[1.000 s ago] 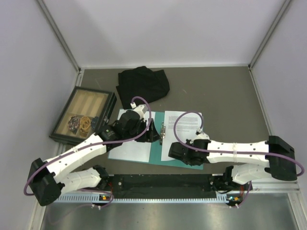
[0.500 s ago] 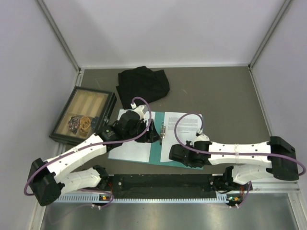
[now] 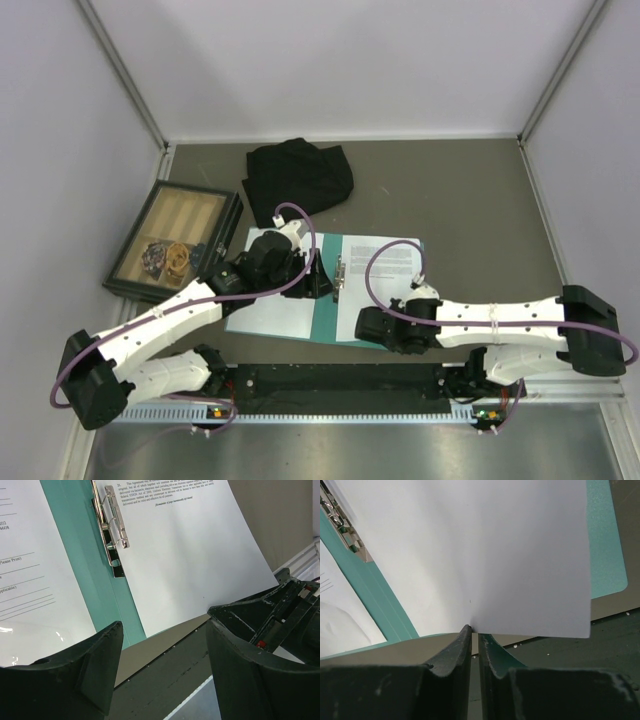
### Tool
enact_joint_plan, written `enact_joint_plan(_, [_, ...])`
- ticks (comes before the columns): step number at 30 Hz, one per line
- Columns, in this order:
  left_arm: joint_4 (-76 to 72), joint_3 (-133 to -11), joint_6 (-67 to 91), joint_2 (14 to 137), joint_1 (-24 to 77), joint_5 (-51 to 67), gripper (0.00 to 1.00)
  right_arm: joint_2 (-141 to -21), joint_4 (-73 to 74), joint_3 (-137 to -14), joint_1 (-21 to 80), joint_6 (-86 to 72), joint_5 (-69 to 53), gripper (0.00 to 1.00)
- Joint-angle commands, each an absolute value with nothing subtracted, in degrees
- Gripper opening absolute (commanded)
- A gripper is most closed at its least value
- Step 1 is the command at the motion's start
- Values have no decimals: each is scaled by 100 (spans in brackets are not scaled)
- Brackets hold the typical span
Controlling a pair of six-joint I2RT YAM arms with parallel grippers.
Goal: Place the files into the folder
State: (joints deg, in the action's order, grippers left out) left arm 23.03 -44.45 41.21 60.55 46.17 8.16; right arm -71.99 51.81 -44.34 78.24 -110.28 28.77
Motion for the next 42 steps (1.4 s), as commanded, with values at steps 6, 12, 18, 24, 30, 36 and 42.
enact_joint_plan(6, [2030, -4412, 4113, 6029, 4597, 879, 72, -7163, 5107, -4456, 7954, -11118, 2909, 13])
enact_joint_plan(12, [2004, -4395, 4122, 6047, 4588, 914, 72, -7347, 4992, -4570, 7954, -11013, 2813, 16])
enact_joint_plan(18, [2039, -4395, 4113, 5994, 4597, 879, 72, -7339, 4992, -4553, 7945, -11013, 2795, 18])
enact_joint_plan(24, [1986, -4377, 4122, 6029, 4588, 932, 72, -7339, 5001, -4526, 7945, -11004, 2786, 21])
enact_joint_plan(30, [1986, -4359, 4113, 6038, 4588, 923, 72, -7286, 4992, -4500, 7954, -10785, 2742, 47])
enact_joint_plan(36, [2065, -4412, 4034, 6047, 4544, 879, 72, -7207, 5624, -4711, 8489, -10503, 2716, 95])
enact_joint_plan(42, [2162, -4596, 3859, 6240, 4430, 756, 73, -6593, 5983, -4728, 8605, -9459, 2854, 99])
